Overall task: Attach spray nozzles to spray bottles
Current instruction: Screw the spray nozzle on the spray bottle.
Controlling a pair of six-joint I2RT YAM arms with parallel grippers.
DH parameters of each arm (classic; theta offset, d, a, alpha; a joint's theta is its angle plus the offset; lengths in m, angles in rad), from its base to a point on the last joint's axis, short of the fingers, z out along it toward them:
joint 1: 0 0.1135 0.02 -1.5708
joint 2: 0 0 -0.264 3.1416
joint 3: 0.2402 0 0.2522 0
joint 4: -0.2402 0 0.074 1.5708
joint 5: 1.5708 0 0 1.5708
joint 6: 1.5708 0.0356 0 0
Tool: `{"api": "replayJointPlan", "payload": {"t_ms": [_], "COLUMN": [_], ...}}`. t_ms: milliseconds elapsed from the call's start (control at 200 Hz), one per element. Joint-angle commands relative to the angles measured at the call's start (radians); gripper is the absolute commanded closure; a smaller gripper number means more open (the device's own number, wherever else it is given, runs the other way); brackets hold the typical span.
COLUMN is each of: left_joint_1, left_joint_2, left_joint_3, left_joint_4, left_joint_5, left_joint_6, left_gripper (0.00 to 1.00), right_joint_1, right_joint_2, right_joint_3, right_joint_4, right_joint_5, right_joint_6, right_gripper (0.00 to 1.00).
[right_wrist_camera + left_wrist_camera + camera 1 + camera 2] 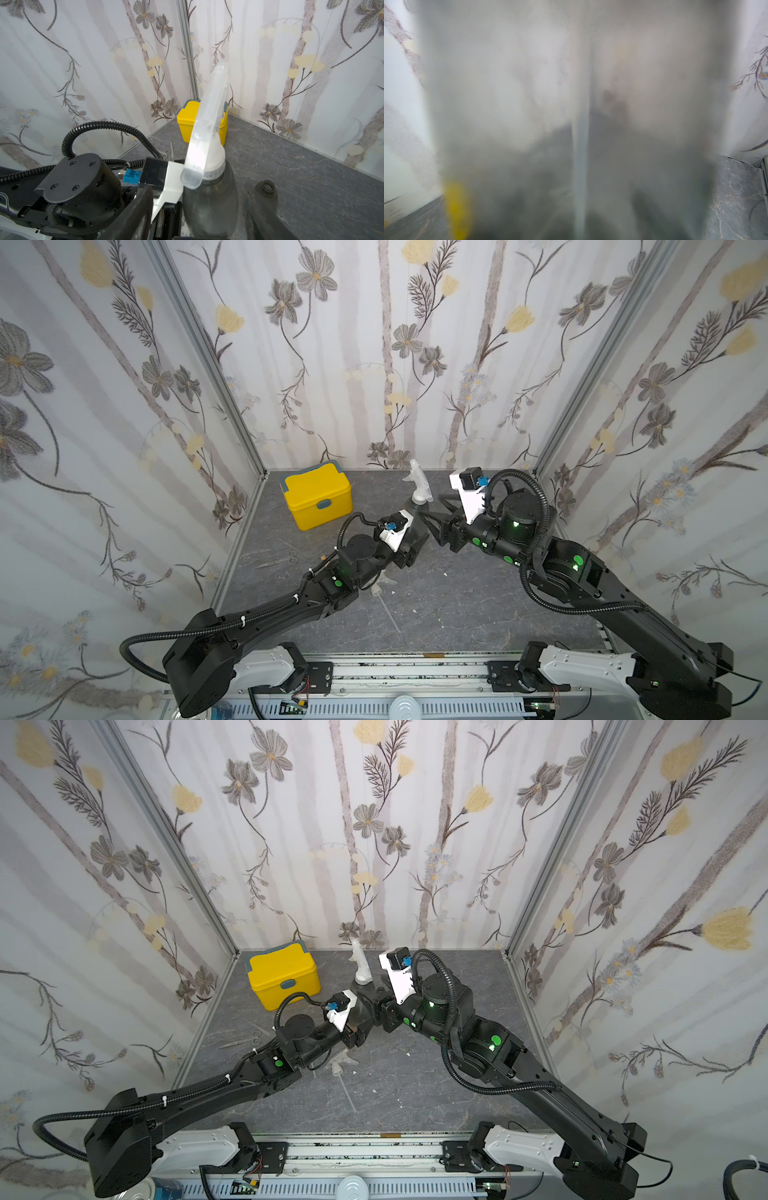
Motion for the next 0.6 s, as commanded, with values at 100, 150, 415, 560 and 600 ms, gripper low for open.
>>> {"api": "replayJointPlan", "payload": {"t_ms": [100,150,415,560,600], "left_joint_1": [0.001,0.0,0.0,0.001,0.0], "left_joint_2": [-0.012,-0.014,-0.013,-0.017,-0.017], "left_joint_3": [-0.006,-0.009,-0.012,-0.016,-0.017], "left_joint_4": [0.07,0.073,0.077,0.081,0.082], "left_joint_5": [0.029,0.031,0.041,0.048,0.048], "left_joint_6": [-0.006,-0.006,-0.004,-0.003,-0.002], "left_gripper": [0.23,0.23,0.23,0.23,0.23], "right_joint_1": [-0.057,-0.075,-0.141,-0.145,-0.144], "right_joint_2": [-0.002,0.002,0.043,0.061,0.068], "right_joint_3": [-0.006,-0.005,0.002,0.002,0.003], "right_joint_4": [0.031,0.045,0.084,0.109,0.114], "right_joint_5": [-0.055,-0.07,-0.127,-0.137,-0.147], "right_joint_6": [-0.004,-0.002,0.008,0.009,0.009], "right_gripper": [0.37,0.37,0.39,0.4,0.4]}}
